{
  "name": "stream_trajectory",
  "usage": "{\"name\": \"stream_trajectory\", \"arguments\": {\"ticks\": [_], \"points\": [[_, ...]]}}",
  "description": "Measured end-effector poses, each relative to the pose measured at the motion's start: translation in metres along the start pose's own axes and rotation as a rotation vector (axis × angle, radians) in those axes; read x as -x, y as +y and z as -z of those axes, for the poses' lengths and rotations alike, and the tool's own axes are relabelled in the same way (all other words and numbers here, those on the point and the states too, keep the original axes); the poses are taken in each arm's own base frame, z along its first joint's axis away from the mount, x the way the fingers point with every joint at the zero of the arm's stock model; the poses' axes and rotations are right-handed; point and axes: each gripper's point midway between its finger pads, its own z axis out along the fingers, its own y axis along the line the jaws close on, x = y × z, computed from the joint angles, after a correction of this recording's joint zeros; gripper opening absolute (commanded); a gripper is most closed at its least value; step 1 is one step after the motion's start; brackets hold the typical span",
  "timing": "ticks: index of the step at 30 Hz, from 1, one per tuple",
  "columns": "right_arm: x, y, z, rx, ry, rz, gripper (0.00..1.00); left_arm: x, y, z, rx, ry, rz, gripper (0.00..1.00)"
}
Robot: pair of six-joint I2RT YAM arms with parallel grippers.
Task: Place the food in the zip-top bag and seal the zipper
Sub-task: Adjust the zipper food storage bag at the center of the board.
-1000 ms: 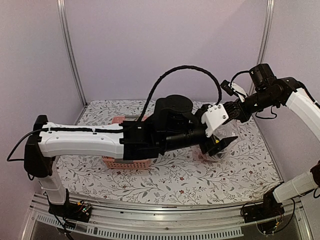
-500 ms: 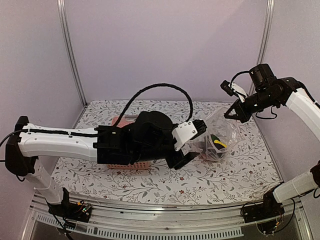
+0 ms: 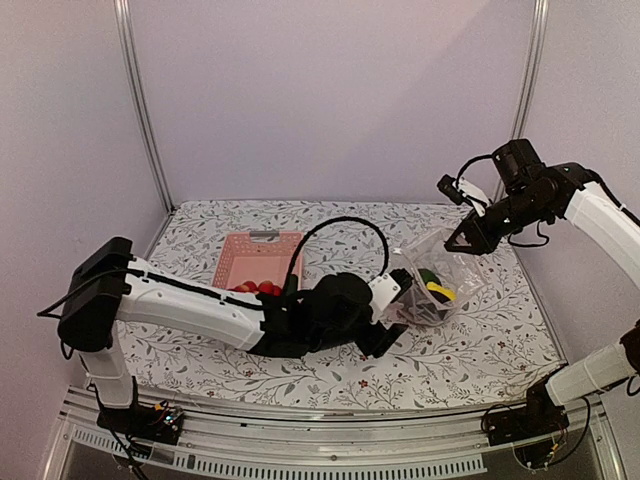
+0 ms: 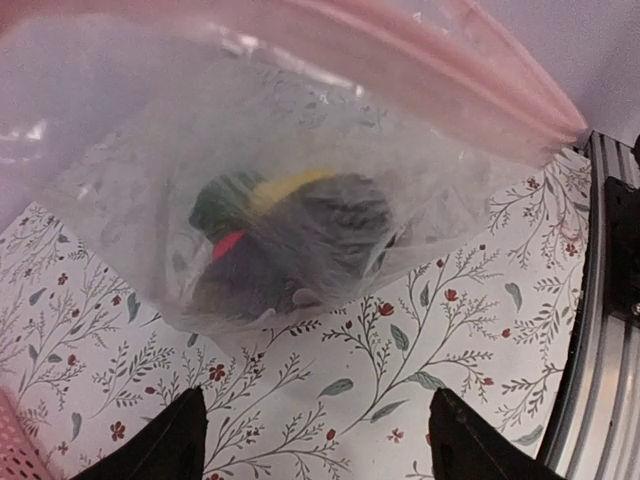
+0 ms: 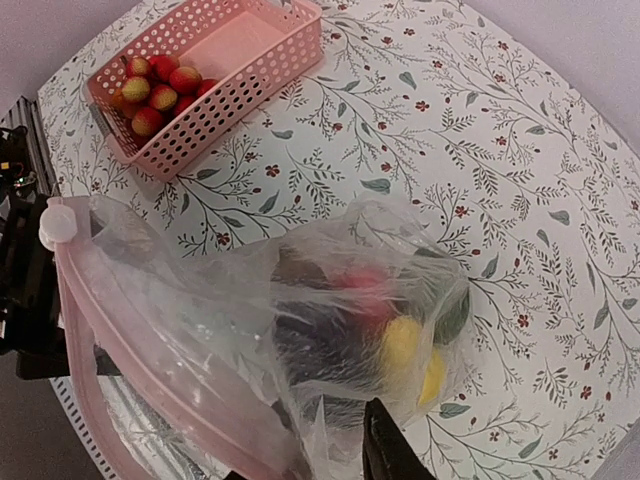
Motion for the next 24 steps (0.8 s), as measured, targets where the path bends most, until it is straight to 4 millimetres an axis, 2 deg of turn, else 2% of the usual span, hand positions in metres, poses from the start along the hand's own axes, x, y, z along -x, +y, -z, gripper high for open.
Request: {"name": "stream_trajectory", "arguments": {"ticks": [4,6,8,11,17,20,24], "points": [[-0.018,-0.001,-0.008,-0.007,0.045,-0.010,0.37,-0.029,-0.001,-0.033,0.052,0.026,0.013,0.76],[-0.032,0.000,-0.011,-0.015,0.074,-0.013,0.39,-0.033,0.002,-0.042,0.082,0.019,0.022,0.76],[-0.044,0.000,-0.011,-0.028,0.096,-0.011,0.40,-0.028,0.006,-0.043,0.109,-0.003,0.033,0.76],[-0.056,0.001,-0.006,-0.059,0.109,-0.003,0.40,-0.011,0.010,-0.042,0.129,-0.061,0.060,0.76],[-0.062,-0.003,0.004,-0.114,0.112,0.004,0.40,0.003,0.021,-0.043,0.152,-0.113,0.099,0.76],[-0.065,-0.003,0.003,-0.118,0.120,0.003,0.29,0.005,0.028,-0.044,0.163,-0.123,0.112,0.76],[-0.072,-0.004,0.004,-0.131,0.141,-0.003,0.08,0.007,0.036,-0.045,0.174,-0.131,0.124,0.76]]}}
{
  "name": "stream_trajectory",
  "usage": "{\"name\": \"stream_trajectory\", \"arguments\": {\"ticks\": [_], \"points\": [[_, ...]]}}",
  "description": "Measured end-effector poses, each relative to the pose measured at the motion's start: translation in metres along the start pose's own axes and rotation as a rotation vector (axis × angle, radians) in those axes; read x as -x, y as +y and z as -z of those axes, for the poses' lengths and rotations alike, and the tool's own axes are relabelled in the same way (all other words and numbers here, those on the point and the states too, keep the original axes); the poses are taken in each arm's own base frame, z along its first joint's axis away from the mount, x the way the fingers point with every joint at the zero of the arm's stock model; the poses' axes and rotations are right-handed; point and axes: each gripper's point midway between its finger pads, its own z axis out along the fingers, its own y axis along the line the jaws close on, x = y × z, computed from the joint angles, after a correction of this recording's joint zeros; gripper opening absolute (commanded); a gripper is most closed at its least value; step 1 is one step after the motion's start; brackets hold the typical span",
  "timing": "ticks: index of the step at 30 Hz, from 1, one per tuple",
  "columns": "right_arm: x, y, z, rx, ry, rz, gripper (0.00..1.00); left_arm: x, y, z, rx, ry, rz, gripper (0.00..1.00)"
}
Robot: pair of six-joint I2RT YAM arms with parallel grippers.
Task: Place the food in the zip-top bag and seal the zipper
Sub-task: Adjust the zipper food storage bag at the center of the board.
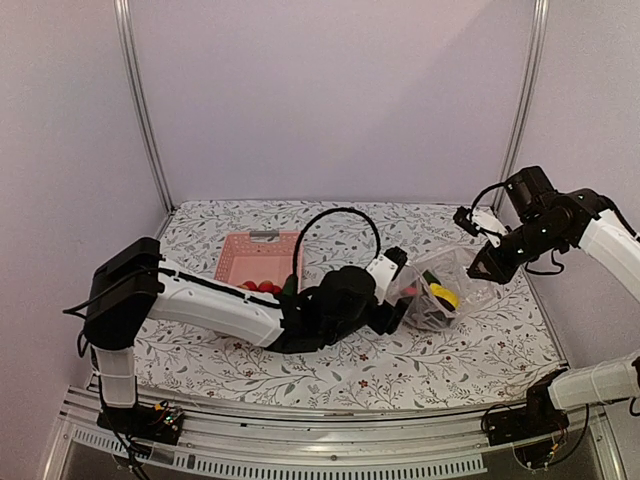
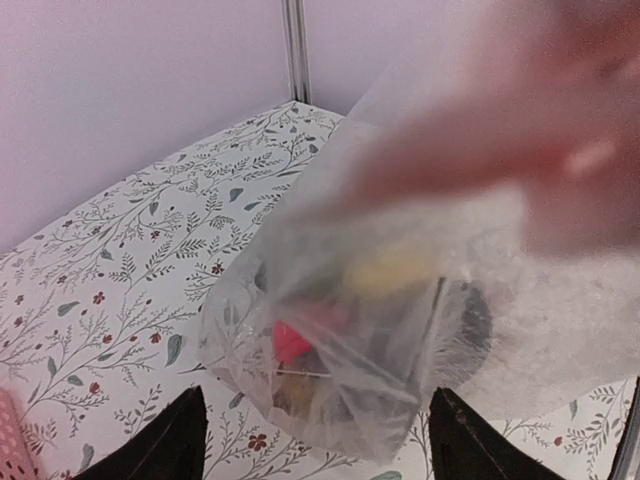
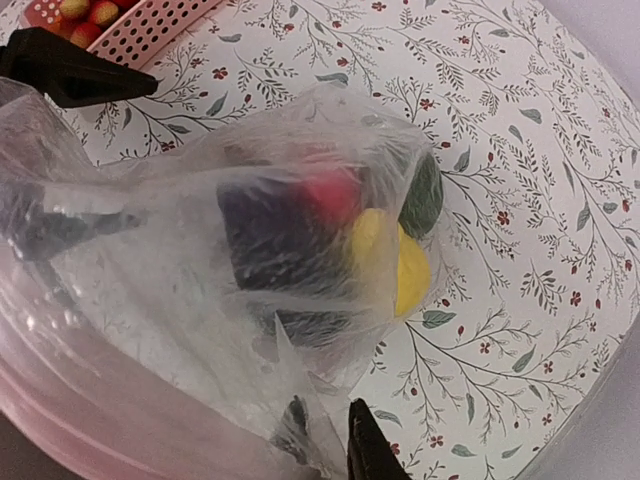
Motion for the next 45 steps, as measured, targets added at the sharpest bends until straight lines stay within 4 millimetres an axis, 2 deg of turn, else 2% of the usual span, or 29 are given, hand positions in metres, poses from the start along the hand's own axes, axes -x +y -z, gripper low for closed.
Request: {"name": "stream_trajectory", "arguments": {"ticks": [1,2,6,11,15,18,21,25,30,33,38,39,42,45], "points": [[0.000,0.000,0.001,-0.003,0.001,0.001,0.02,0.000,0.001,0.000,0.002,0.000,0.001,0.76],[-0.001,-0.002,0.002,-0.008,0.003,0.005,0.00,0.000,0.002,-0.001,0.004,0.000,0.001,0.76],[0.006,-0.018,0.017,-0.072,-0.012,0.003,0.00,0.003,0.004,0.001,0.010,-0.003,-0.005,0.77],[0.041,-0.042,0.052,-0.182,-0.095,0.044,0.00,0.024,0.018,0.016,0.039,-0.011,-0.014,0.80],[0.076,-0.063,0.074,-0.270,-0.134,0.091,0.00,0.050,0.047,0.039,0.085,-0.010,0.011,0.81],[0.098,-0.085,0.079,-0.343,-0.126,0.109,0.00,0.060,0.074,0.055,0.133,0.003,0.031,0.81],[0.121,-0.108,0.078,-0.407,-0.117,0.113,0.00,0.056,0.093,0.067,0.174,0.043,0.032,0.82],[0.134,-0.129,0.072,-0.475,-0.100,0.107,0.00,0.034,0.111,0.082,0.222,0.129,0.021,0.83],[0.128,-0.137,0.059,-0.479,-0.070,0.080,0.00,0.007,0.137,0.100,0.284,0.224,0.035,0.83],[0.114,-0.132,0.039,-0.436,-0.042,0.069,0.00,-0.004,0.160,0.111,0.328,0.261,0.073,0.83],[0.069,-0.101,-0.010,-0.261,0.045,0.038,0.00,-0.019,0.187,0.121,0.370,0.313,0.129,0.82],[0.063,-0.096,-0.015,-0.233,0.053,0.031,0.00,-0.023,0.190,0.122,0.372,0.327,0.138,0.82],[0.049,-0.076,-0.023,-0.149,0.049,0.012,0.00,-0.032,0.197,0.123,0.361,0.365,0.164,0.81],[0.045,-0.063,-0.019,-0.108,0.011,0.000,0.00,-0.041,0.203,0.124,0.348,0.403,0.196,0.78]]}}
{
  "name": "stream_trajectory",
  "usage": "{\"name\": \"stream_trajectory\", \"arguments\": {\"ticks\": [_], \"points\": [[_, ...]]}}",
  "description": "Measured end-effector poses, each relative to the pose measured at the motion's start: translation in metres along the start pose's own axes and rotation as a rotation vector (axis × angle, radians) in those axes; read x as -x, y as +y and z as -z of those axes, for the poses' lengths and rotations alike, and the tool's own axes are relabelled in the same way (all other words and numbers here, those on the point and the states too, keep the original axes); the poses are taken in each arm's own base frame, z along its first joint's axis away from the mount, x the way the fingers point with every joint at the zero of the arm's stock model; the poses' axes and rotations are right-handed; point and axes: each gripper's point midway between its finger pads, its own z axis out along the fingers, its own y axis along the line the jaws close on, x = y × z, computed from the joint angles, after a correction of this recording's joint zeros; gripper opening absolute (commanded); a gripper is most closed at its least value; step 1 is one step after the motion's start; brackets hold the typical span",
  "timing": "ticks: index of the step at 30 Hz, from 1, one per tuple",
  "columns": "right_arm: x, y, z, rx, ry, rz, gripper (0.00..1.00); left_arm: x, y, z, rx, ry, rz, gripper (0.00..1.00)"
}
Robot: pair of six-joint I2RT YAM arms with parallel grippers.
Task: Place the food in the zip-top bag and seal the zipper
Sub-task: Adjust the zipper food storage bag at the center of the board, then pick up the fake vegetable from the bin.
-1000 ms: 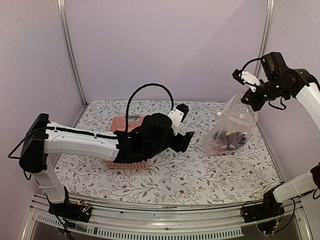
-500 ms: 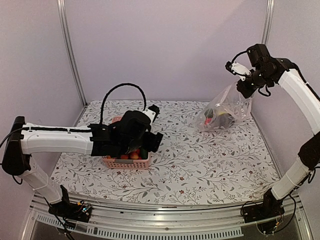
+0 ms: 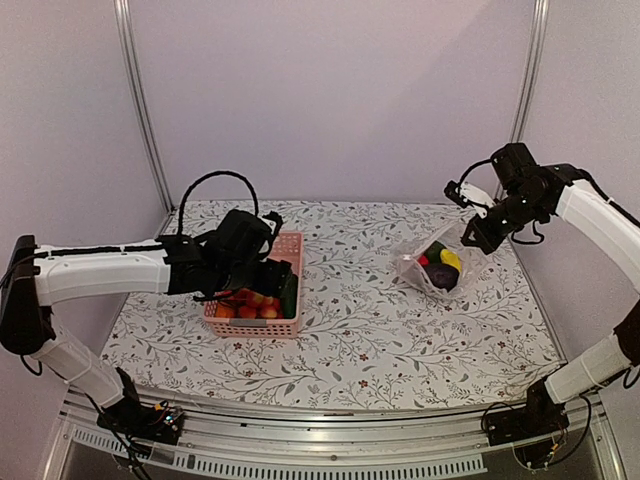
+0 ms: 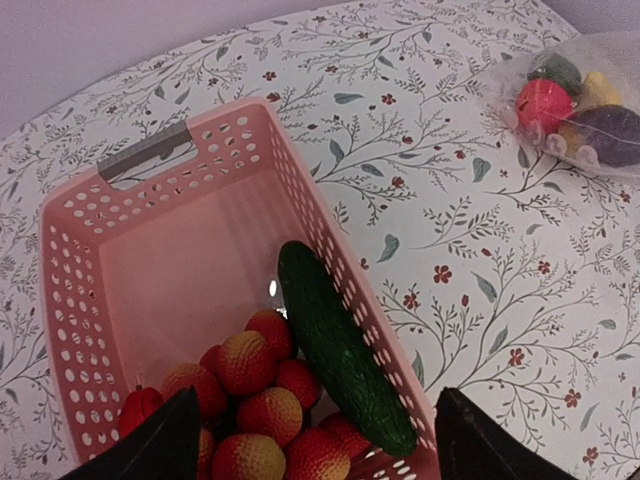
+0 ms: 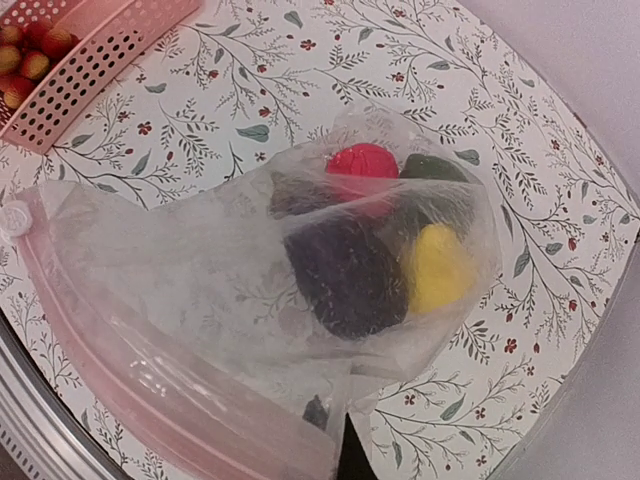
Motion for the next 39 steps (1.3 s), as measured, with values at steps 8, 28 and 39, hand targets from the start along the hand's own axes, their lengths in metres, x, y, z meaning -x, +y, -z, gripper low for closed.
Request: {"name": "stream_trajectory", "arguments": {"ticks": [8,28,39], "points": [[0.002,0.024,0.008,0.089,-0.105,-0.017,0.00,-0.019,0.022,-0.004,0.014,0.143,0.034,0.80],[0.004,0.050,0.006,0.234,-0.156,-0.032,0.00,0.002,0.033,-0.030,-0.057,0.265,0.085,0.65],[-0.003,0.045,-0.013,0.230,-0.094,-0.042,0.01,-0.008,0.028,-0.103,-0.161,0.466,0.306,0.60]]}}
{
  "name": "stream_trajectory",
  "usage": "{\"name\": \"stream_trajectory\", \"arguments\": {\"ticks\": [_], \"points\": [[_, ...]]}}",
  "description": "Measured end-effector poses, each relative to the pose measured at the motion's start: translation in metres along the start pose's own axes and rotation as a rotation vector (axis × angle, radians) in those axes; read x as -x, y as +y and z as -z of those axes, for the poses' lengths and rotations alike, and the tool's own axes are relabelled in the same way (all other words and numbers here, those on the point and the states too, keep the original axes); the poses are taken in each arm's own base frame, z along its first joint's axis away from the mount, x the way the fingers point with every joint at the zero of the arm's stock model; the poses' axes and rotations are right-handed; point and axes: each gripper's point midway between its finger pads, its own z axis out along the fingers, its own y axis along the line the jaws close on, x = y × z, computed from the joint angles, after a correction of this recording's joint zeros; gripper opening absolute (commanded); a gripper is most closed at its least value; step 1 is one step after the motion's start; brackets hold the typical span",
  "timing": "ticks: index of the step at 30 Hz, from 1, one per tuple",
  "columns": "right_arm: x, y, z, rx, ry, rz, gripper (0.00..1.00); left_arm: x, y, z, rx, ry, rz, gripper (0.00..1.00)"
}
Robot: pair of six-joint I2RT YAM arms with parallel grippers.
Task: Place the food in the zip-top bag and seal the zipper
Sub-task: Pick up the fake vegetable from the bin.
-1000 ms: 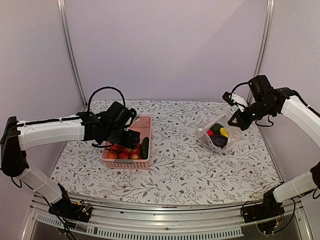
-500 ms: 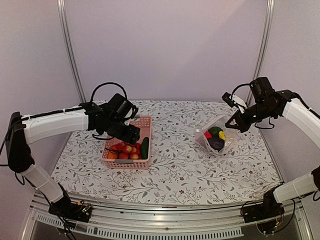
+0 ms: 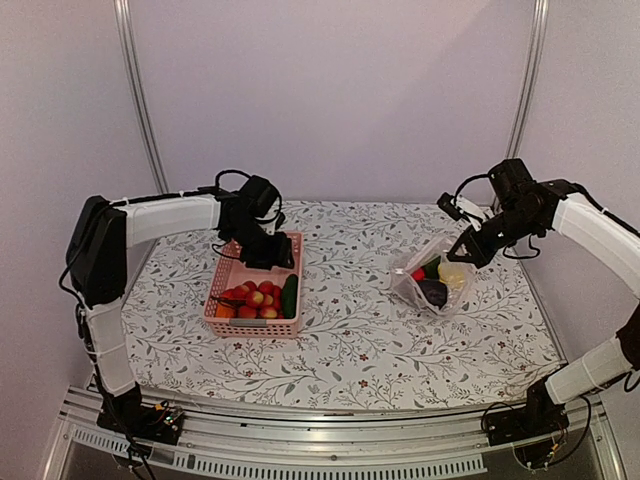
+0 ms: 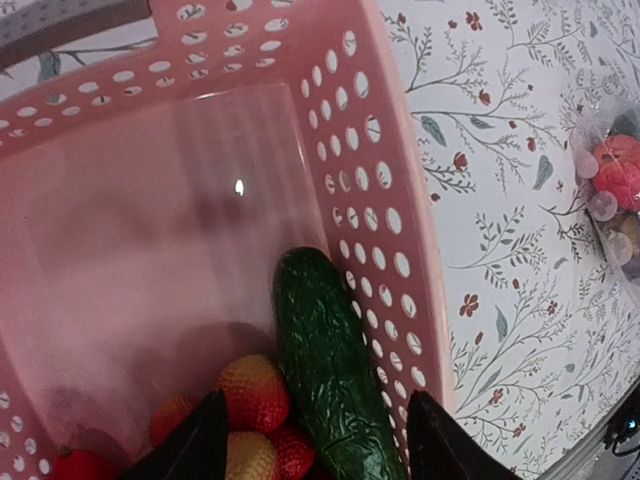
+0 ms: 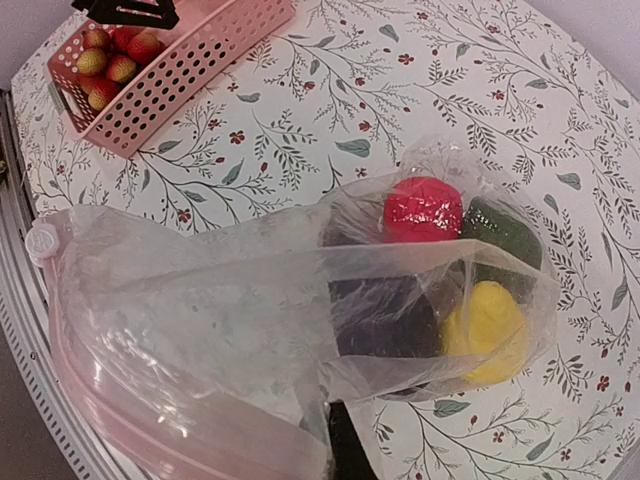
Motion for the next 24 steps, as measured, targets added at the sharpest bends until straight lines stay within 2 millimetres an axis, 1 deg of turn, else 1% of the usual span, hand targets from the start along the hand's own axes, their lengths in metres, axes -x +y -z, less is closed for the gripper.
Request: {"name": "stream_trajectory", "arguments": {"ticks": [4,7,12,16,19,24], "points": [[0.000,-0.002,-0.004,0.003,0.012,-0.004,0.01,-0.003,0.013,-0.011,-0.012,0.066,0.081,0.59],[0.000,-0.004,-0.007,0.004,0.019,-0.007,0.01,-0.009,0.019,-0.017,-0.024,0.108,0.118,0.57],[0.002,-0.005,-0.007,0.001,0.018,-0.003,0.01,-0.015,0.015,-0.025,-0.061,0.151,0.132,0.56],[0.005,-0.007,-0.005,-0.010,0.018,0.000,0.01,-0.014,0.010,-0.032,-0.091,0.168,0.134,0.55],[0.007,-0.009,-0.001,-0.022,0.021,0.004,0.02,-0.012,0.006,-0.037,-0.108,0.177,0.135,0.53],[0.010,-0.014,0.007,-0.063,0.028,0.012,0.02,-0.012,0.006,-0.049,-0.114,0.203,0.134,0.53]]}}
